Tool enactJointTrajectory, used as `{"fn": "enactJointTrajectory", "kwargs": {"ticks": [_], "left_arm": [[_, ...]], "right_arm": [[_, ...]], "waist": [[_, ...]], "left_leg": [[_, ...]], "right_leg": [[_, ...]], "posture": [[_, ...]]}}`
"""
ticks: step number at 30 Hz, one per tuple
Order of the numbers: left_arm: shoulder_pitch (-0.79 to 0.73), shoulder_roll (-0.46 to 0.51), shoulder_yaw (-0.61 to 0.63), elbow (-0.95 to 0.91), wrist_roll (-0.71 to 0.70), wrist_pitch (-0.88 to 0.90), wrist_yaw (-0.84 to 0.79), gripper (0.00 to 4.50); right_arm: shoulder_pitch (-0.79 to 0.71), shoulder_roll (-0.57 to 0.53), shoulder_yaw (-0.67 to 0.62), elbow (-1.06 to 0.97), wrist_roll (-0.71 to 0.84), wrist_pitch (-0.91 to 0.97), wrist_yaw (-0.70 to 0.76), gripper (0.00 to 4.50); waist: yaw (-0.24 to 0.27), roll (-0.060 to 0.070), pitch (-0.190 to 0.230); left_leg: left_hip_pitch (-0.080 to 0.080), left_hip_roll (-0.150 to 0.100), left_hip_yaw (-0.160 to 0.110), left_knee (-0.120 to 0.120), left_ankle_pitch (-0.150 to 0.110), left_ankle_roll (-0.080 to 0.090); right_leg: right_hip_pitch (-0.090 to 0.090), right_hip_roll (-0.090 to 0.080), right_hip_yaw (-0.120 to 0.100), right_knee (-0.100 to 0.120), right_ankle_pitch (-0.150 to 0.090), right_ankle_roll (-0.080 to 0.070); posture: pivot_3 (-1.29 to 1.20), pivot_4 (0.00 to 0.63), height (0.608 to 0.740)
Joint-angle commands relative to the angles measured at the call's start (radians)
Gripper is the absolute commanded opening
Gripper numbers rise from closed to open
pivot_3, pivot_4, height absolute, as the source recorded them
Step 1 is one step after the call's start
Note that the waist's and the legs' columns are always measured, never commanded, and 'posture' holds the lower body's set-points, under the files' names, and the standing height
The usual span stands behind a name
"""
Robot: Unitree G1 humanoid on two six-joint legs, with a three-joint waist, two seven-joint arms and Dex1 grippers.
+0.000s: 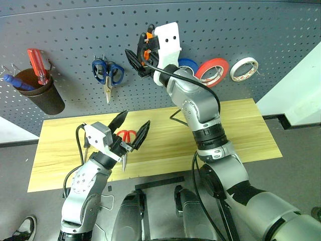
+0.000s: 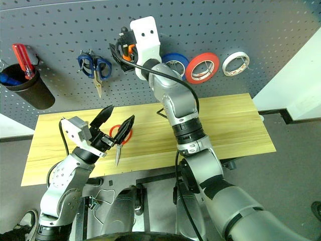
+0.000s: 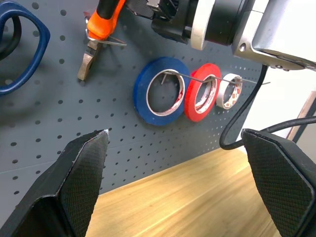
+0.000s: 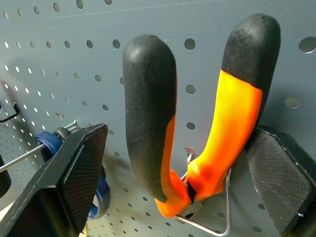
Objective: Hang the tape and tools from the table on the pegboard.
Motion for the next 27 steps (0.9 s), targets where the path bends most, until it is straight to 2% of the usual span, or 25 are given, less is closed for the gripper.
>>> {"fn": "enactJointTrajectory", "kwargs": {"ticks": [1,11,27], "left_arm": [[-0.001,0.009,-0.004,-0.02,-0.016,-0.013,-0.024,4.5],[-0.031,0.013,-0.004,0.008,-0.021,-0.01,-0.046,4.5],[-0.087,0.017,0.0,0.065,-0.021,-0.018,-0.094,4.5]], "right_arm": [[-0.006,-0.025,-0.013,-0.092,0.0,0.005,0.003,4.46],[0.131,-0.096,0.005,-0.287,-0.003,0.116,0.013,4.46],[0.242,-0.175,0.004,-0.402,-0.01,0.176,0.023,4.46]], "waist": [[0.0,0.0,0.0],[0.0,0.0,0.0],[-0.002,0.0,0.0]], "left_leg": [[0.0,0.0,0.0,0.0,0.0,0.0],[-0.001,0.0,0.0,-0.002,-0.001,0.001],[-0.001,0.0,0.001,-0.003,-0.001,0.001]], "right_leg": [[0.0,0.0,0.0,0.0,0.0,0.0],[-0.001,0.0,0.0,-0.002,0.0,0.002],[-0.001,0.0,0.0,-0.002,0.0,0.002]], "posture": [[0.04,0.295,0.716],[0.03,0.29,0.716],[0.03,0.271,0.716]]}}
